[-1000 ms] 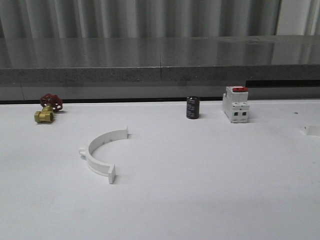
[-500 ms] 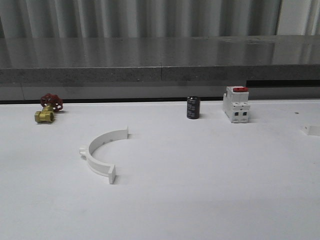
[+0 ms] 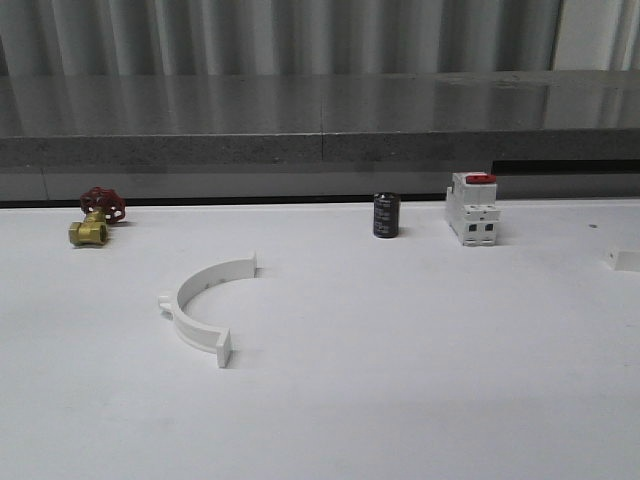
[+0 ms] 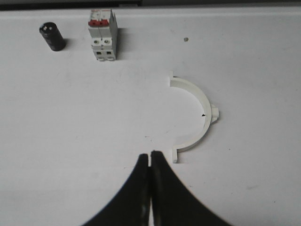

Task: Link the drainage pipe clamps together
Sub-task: 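Lower the right gripper and grasp the other white clamp half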

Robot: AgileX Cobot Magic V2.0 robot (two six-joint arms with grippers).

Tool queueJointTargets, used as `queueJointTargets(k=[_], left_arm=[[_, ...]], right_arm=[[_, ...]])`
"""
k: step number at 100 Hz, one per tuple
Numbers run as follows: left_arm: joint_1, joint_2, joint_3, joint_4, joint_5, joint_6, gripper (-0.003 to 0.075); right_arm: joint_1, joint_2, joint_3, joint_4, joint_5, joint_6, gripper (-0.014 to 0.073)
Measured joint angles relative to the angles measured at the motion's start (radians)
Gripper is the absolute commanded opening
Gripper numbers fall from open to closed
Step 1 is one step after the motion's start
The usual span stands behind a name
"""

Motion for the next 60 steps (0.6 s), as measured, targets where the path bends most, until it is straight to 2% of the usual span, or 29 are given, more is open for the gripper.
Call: queueJointTargets(k=[8, 20, 27, 32, 47, 60], left_arm=[[0.000, 0.000, 0.000, 0.000, 0.000, 0.000, -0.0020], [0.000, 0.000, 0.000, 0.000, 0.000, 0.000, -0.0020], [0.000, 0.000, 0.000, 0.000, 0.000, 0.000, -0.0020], [0.000, 0.000, 0.000, 0.000, 0.000, 0.000, -0.0020], [0.000, 0.000, 0.000, 0.000, 0.000, 0.000, -0.0020], [0.000, 0.000, 0.000, 0.000, 0.000, 0.000, -0.0020]], right_arm=[[0.000, 0.060, -0.005, 0.003, 0.000, 0.000, 0.0070], [0.000, 0.128, -0.005, 0.023, 0.018, 0.000, 0.0358], [0.000, 0.146, -0.005, 0.034, 0.033, 0.000, 0.0479], [0.000, 0.155, -0.005, 0.035, 0.040, 0.000, 0.0515], [0.000, 0.188, -0.031, 0.038, 0.068, 0.004, 0.0508], [-0.031, 0.295, -0.109, 0.044, 0.111, 0.007, 0.0508]])
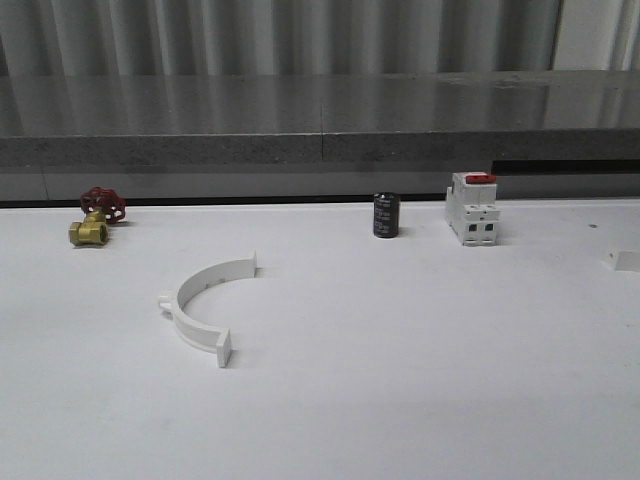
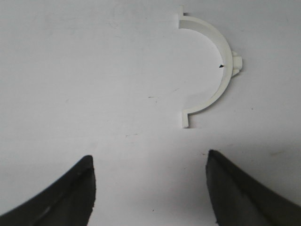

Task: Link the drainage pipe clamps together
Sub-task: 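Lower the right gripper and grasp the other white clamp half, then carry the clamp half with the right gripper toward the placed half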

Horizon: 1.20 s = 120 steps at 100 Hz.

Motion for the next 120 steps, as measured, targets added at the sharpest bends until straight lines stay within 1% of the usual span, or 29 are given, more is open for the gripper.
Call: queueJointTargets(k=[9, 18, 44, 58, 75, 108, 113, 120], left_arm=[[0.000, 0.000, 0.000, 0.000, 0.000, 0.000, -0.0020], [0.000, 0.000, 0.000, 0.000, 0.000, 0.000, -0.0020], [0.000, 0.000, 0.000, 0.000, 0.000, 0.000, -0.0020], [0.000, 0.000, 0.000, 0.000, 0.000, 0.000, -0.0020], [0.000, 0.000, 0.000, 0.000, 0.000, 0.000, -0.0020], [0.000, 0.000, 0.000, 0.001, 0.000, 0.000, -0.0020], [0.000, 0.000, 0.000, 0.001, 0.000, 0.000, -0.0020], [0.000, 0.000, 0.000, 0.001, 0.000, 0.000, -0.0020]], right_arm=[[-0.039, 0.105, -0.072, 0.000, 0.016, -0.005, 0.0508], [-0.082, 0.207, -0.141, 0.000, 0.020, -0.038, 0.0508], [-0.176, 0.512, -0.310, 0.021, 0.022, -0.183, 0.0508], [-0.212, 0.626, -0.366, 0.041, 0.022, -0.246, 0.0508], [-0.226, 0.713, -0.399, 0.045, 0.004, -0.285, 0.0508], [-0.226, 0.804, -0.408, 0.051, -0.032, -0.293, 0.0507], [-0.226, 0.812, -0.408, 0.051, -0.032, -0.293, 0.0482], [-0.226, 0.818, -0.410, 0.051, -0.032, -0.294, 0.0392]])
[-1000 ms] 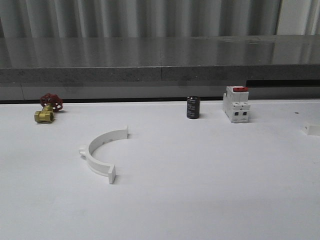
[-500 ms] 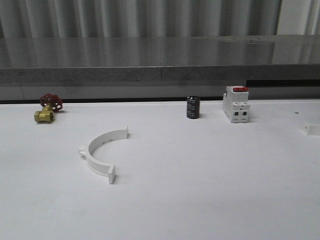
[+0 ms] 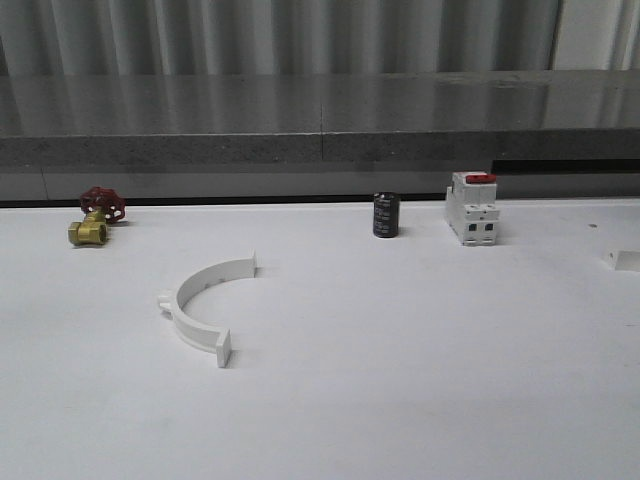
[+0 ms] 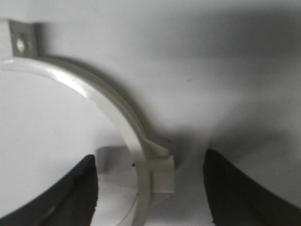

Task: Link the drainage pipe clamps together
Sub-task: 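Carry the clamp half with the right gripper toward the placed half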

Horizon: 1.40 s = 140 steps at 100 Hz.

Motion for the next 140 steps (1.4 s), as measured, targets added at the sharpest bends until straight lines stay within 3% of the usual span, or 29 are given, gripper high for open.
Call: queueJointTargets(k=[14, 25, 54, 68, 81, 112, 140], left_arm=[[0.000, 0.000, 0.000, 0.000, 0.000, 0.000, -0.0020], [0.000, 0.000, 0.000, 0.000, 0.000, 0.000, -0.0020], [0.000, 0.000, 0.000, 0.000, 0.000, 0.000, -0.0020], [0.000, 0.000, 0.000, 0.000, 0.000, 0.000, -0.0020], [0.000, 0.000, 0.000, 0.000, 0.000, 0.000, -0.0020], [0.000, 0.000, 0.000, 0.000, 0.000, 0.000, -0.0020], [0.000, 0.000, 0.000, 0.000, 0.000, 0.000, -0.0020]], right_arm=[[0.000, 0.002, 0.000, 0.000, -0.002, 0.000, 0.0157], [0.000, 0.003, 0.000, 0.000, -0.003, 0.000, 0.0057], [0.000, 0.003, -0.004, 0.010, 0.040, 0.003, 0.0036], [0.032, -0.008, -0.024, 0.020, 0.068, 0.083, 0.0036], [0.140, -0.073, -0.033, -0.020, 0.081, 0.211, 0.0036], [0.530, -0.127, -0.058, -0.318, 0.151, 0.767, 0.0036], [0.769, -0.057, -0.150, -0.338, 0.127, 0.983, 0.0036]])
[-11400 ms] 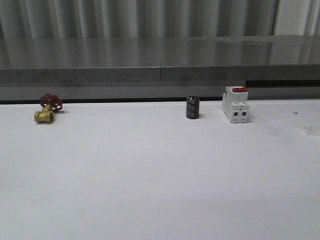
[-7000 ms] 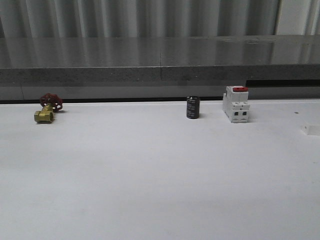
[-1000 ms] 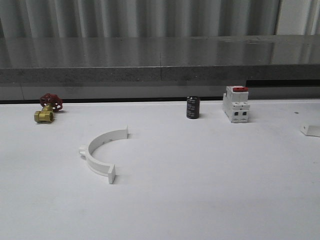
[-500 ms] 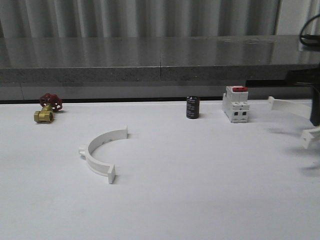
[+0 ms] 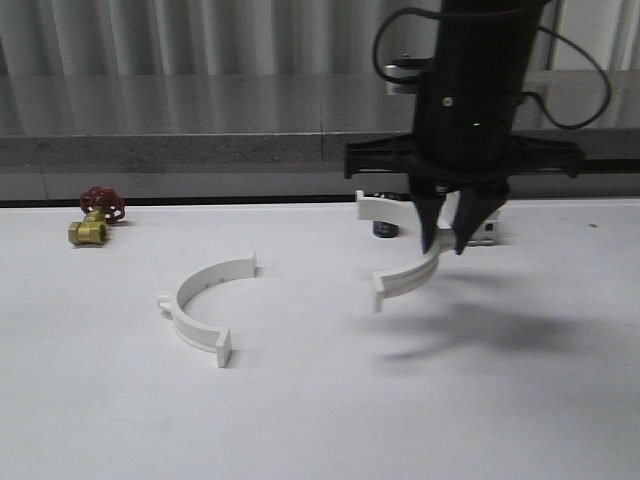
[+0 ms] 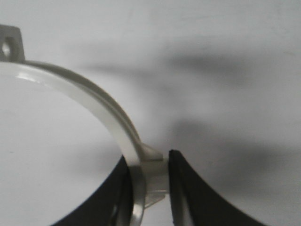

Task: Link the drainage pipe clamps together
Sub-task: 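Carry the clamp half with the right gripper toward the placed half, then press the held half onto the placed half's ends, closing the ring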

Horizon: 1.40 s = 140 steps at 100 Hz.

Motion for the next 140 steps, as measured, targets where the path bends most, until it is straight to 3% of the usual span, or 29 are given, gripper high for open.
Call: queueJointTargets(k=[47, 140], left_arm=[[0.000, 0.000, 0.000, 0.000, 0.000, 0.000, -0.0020], [0.000, 0.000, 0.000, 0.000, 0.000, 0.000, -0.0020]], right_arm=[[0.163, 0.221, -0.206, -0.008, 0.025, 0.109, 0.0036], [0.173, 0.260, -0.223, -0.012, -0.024, 0.227, 0.0036]])
